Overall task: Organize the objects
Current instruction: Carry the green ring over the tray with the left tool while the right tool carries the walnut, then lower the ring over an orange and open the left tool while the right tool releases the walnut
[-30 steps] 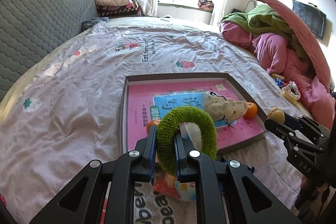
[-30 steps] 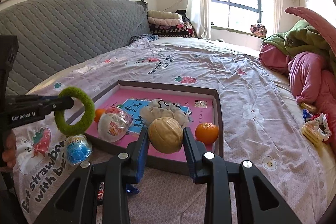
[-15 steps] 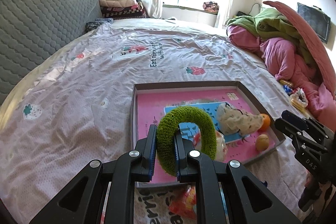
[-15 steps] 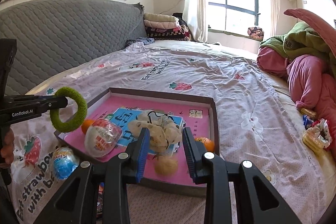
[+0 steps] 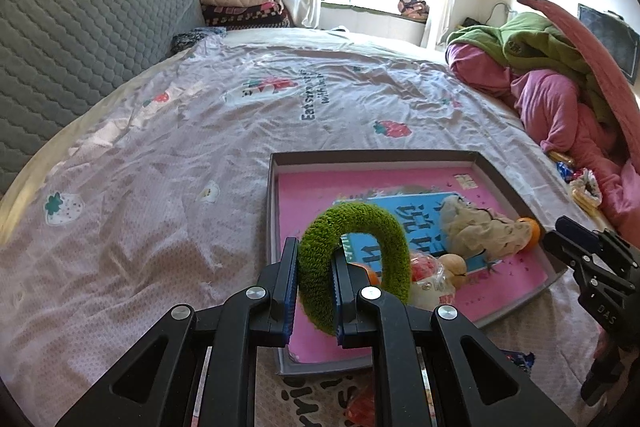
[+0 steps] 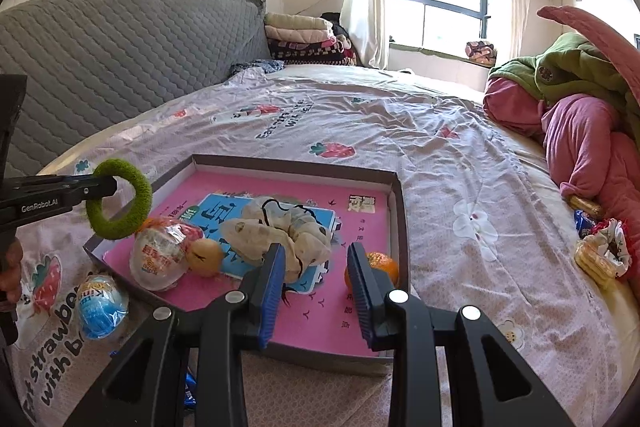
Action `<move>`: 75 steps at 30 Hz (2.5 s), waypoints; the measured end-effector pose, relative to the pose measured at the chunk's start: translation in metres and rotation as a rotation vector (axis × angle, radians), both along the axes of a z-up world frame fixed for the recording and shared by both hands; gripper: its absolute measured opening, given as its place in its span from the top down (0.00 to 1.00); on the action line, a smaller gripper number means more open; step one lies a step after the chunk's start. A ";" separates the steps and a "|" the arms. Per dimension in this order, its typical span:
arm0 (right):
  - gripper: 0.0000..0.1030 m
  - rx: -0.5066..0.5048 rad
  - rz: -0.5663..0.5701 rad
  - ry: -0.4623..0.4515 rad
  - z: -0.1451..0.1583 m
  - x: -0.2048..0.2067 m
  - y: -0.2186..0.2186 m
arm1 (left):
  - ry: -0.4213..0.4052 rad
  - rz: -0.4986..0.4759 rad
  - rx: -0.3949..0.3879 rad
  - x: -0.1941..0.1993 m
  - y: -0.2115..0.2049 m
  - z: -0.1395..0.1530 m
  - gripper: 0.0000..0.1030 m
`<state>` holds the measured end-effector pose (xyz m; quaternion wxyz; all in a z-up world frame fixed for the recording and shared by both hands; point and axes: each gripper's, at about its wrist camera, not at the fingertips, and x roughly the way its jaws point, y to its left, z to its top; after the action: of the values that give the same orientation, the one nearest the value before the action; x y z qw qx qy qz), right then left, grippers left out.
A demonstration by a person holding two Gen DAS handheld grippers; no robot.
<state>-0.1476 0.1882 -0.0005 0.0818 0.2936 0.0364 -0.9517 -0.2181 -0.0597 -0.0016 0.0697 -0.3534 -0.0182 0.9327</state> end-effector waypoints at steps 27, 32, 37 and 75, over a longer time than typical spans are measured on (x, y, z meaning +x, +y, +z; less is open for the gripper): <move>0.70 -0.034 -0.013 -0.082 -0.016 -0.010 0.004 | -0.084 -0.006 -0.031 -0.019 0.006 -0.032 0.86; 0.70 -0.046 -0.009 -0.106 -0.020 -0.011 0.005 | -0.115 -0.008 -0.031 -0.020 0.007 -0.037 0.86; 0.70 -0.058 -0.012 -0.131 -0.025 -0.012 0.006 | -0.129 0.000 -0.040 -0.022 0.008 -0.041 0.86; 0.65 -0.070 -0.039 -0.150 -0.024 -0.014 0.014 | -0.115 -0.026 -0.009 -0.009 0.013 -0.022 0.45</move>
<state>-0.1612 0.2025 -0.0246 0.0759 0.3618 -0.0087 -0.9291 -0.2274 -0.0468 -0.0239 0.0789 -0.4068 -0.0132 0.9100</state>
